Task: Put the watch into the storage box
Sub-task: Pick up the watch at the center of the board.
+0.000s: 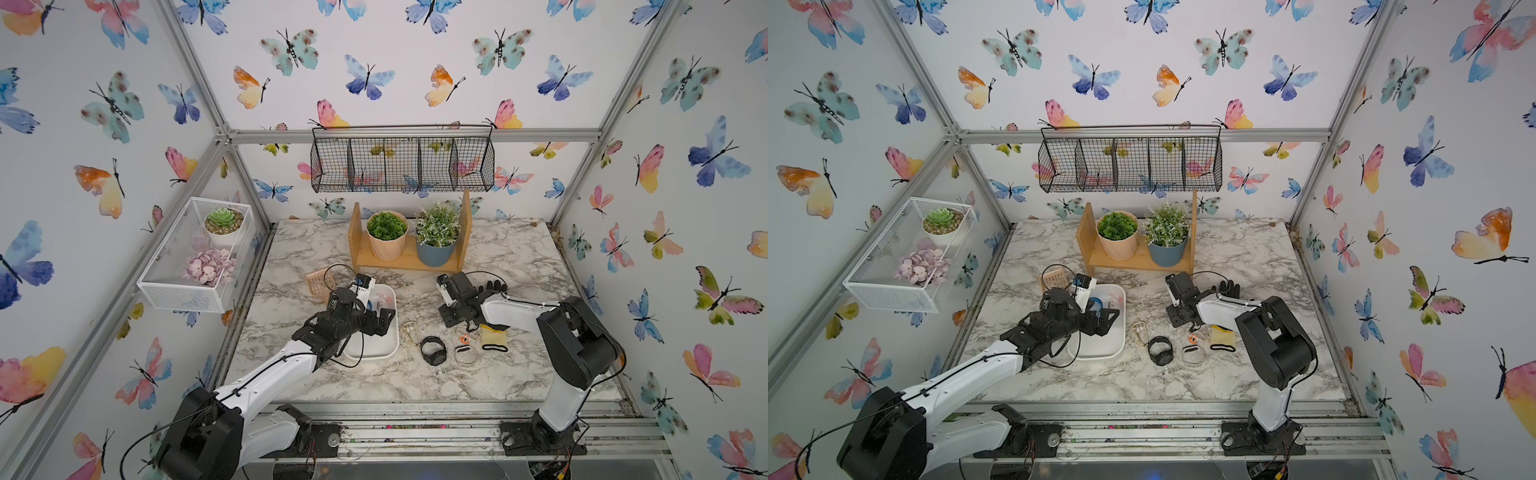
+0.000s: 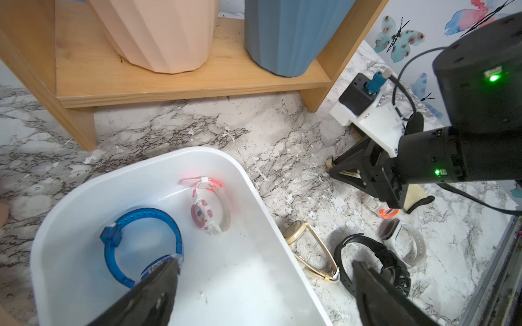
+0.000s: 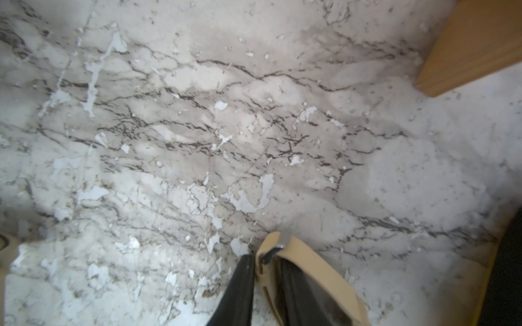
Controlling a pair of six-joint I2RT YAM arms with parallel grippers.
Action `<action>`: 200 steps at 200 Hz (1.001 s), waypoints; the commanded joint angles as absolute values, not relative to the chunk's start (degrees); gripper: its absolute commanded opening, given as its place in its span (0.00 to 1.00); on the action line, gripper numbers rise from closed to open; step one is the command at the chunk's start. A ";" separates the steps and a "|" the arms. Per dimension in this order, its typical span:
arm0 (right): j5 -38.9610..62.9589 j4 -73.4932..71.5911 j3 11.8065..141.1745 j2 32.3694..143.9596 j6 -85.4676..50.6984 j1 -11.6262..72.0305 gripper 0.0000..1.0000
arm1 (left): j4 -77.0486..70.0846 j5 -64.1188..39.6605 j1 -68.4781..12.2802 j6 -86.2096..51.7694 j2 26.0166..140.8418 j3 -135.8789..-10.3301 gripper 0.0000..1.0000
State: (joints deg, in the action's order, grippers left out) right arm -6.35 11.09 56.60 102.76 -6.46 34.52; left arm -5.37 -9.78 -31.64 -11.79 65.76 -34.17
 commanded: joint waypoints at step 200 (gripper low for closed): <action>8.62 3.95 59.97 90.70 -1.46 41.93 0.02 | 2.20 0.34 -21.86 -18.16 60.46 -36.72 0.98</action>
